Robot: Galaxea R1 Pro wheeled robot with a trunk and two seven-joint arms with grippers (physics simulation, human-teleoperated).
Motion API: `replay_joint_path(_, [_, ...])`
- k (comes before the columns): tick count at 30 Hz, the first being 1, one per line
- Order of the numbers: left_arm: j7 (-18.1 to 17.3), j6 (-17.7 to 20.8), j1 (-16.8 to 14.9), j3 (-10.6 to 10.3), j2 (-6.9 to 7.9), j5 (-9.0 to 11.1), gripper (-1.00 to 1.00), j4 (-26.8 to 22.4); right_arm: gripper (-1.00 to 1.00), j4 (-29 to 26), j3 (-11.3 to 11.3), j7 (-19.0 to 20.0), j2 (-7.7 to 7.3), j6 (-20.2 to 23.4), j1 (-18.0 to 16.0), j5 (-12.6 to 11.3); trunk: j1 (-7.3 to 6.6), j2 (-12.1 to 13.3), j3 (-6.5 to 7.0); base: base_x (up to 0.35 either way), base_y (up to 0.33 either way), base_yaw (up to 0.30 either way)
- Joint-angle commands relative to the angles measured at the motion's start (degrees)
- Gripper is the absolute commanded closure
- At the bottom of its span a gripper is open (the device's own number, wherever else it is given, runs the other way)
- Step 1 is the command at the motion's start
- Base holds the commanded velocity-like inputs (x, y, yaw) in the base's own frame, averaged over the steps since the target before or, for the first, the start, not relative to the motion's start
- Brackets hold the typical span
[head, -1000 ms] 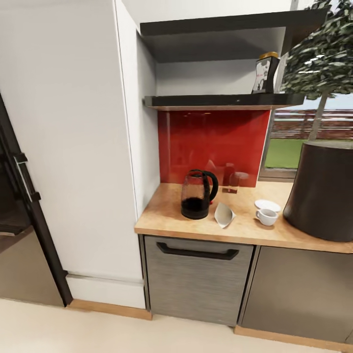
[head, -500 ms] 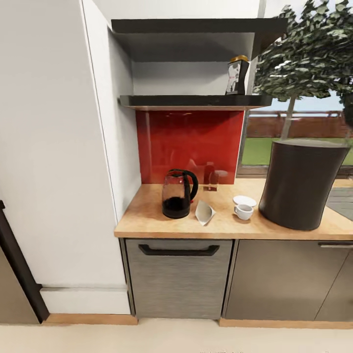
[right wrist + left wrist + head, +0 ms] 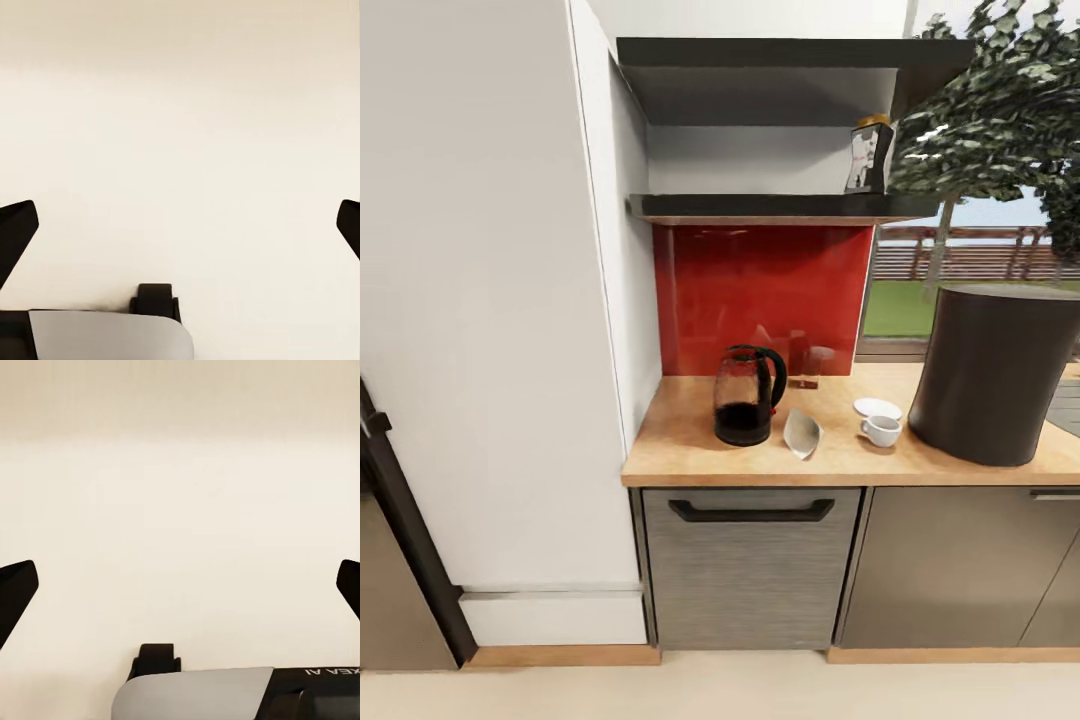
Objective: Set up a coffee station on the kitchen countertop: keep the coffee maker on the countertop, move the bottle of coffee from the kitchen shelf to the counter next to the coffee maker, place a paper coffee filter on top of the coffee maker, put the saucer next to the coffee maker with the coffee cup on the saucer, and place the electric kettle next to the coffee maker.
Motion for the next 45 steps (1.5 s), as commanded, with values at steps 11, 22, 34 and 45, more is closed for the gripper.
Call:
replay_joint_path(11, [0.01, -0.04, 0.02, 0.04, -0.01, -0.03, -1.0, -0.06, -1.0, -0.05, 0.03, -0.01, -0.04, 0.03, -0.01, 0.17, 0.0, -0.03, -0.05, 0.0, 0.289, -0.068])
replay_joint_path(22, [0.01, -0.09, 0.02, 0.04, -0.01, -0.03, -1.0, -0.08, -1.0, -0.05, 0.03, -0.01, -0.08, 0.03, -0.01, 0.17, 0.0, -0.03, -0.05, 0.0, 0.029, -0.245])
replay_joint_path(34, [0.01, -0.09, 0.02, 0.04, -0.01, -0.03, -1.0, -0.08, -1.0, -0.05, 0.03, 0.0, -0.08, 0.03, -0.01, 0.17, 0.0, -0.03, -0.05, 0.0, 0.0, -0.233])
replay_joint_path(45, [-0.09, 0.06, 0.02, -0.29, -0.08, 0.3, -1.0, -4.59, -1.0, -0.05, -0.15, 0.01, -0.17, -0.41, -0.01, -0.11, 0.0, -0.03, -0.05, 0.0, 0.0, -0.022])
